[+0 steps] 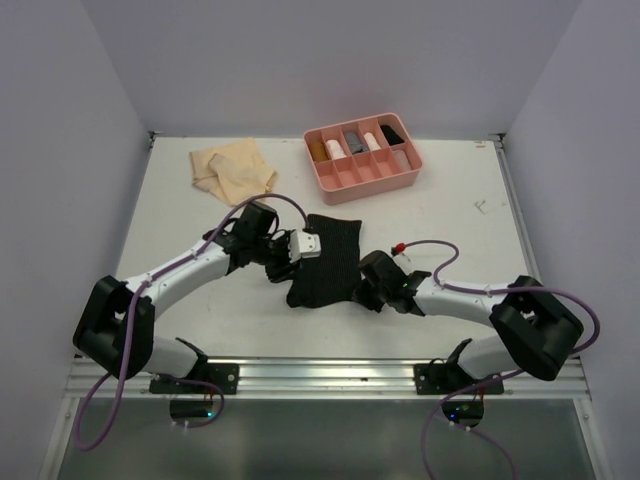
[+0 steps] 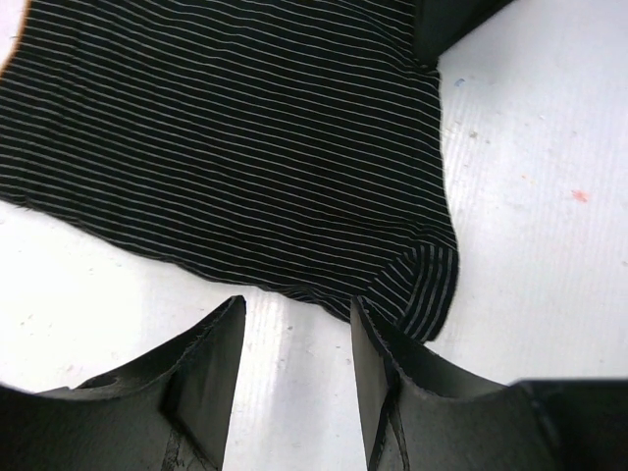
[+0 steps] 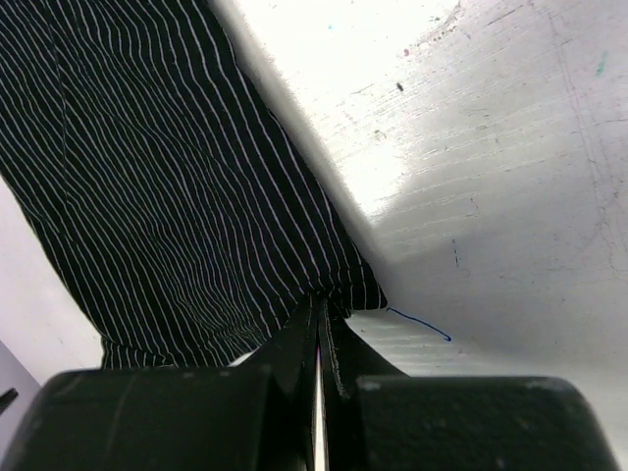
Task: Roll the underwear
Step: Fold the underwear
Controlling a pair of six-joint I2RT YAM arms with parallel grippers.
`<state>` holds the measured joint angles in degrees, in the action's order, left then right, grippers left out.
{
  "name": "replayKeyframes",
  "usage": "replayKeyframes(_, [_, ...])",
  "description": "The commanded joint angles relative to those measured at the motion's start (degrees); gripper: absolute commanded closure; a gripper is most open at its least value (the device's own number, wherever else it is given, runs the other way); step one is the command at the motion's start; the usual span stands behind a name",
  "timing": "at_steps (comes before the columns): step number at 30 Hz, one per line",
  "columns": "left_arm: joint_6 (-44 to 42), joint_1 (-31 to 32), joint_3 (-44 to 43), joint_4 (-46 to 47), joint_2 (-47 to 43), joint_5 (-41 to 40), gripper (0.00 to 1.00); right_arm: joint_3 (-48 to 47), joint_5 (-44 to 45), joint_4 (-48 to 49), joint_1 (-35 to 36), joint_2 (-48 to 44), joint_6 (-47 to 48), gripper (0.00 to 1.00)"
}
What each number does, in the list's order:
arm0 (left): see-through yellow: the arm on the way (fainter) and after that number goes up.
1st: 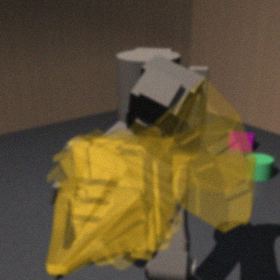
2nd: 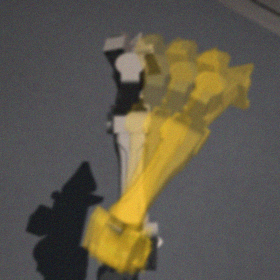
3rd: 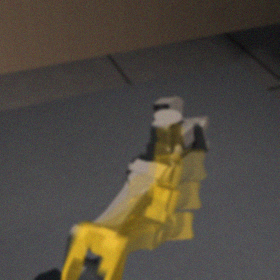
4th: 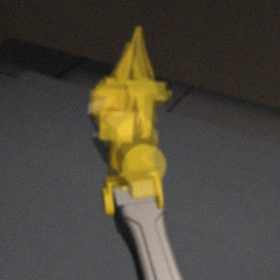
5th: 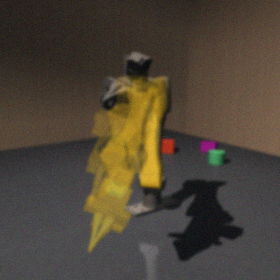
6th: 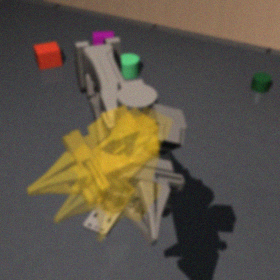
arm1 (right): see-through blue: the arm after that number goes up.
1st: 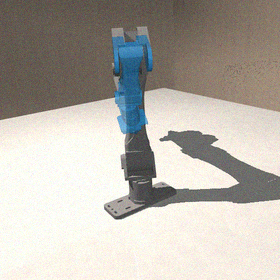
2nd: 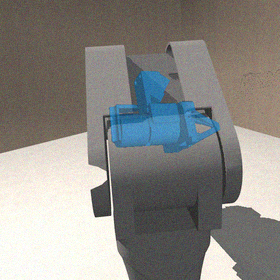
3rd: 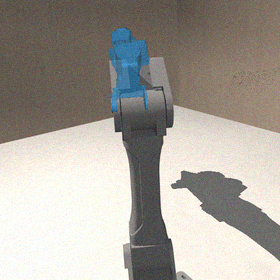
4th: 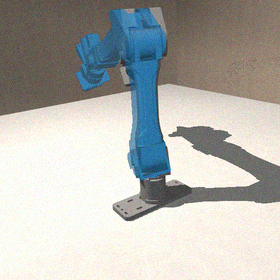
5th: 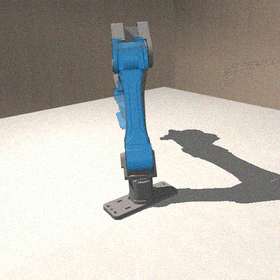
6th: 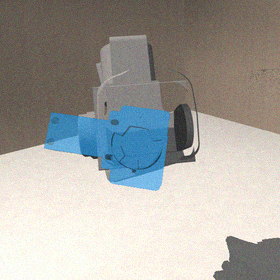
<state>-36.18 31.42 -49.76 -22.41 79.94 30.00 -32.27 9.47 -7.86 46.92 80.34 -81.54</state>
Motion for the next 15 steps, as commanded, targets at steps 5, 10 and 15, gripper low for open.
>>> replayKeyframes(5, [-8.5, 3.8, 1.4, -4.7, -1.9, 2.1, 0.49, -0.7, 2.5, -7.3, 0.2, -1.6, 0.8, 1.0])
replayKeyframes(10, [-9.8, 10.8, 4.5, -1.3, -2.9, -5.4, 0.48, -0.8, 3.4, -9.6, 0.2, -2.6, 0.8, 1.0])
replayKeyframes(15, [-11.5, 15.9, 5.5, 0.3, -2.7, -9.6, 0.46, -0.8, 3.9, -10.8, 0.2, -3.1, 0.3, 1.0])
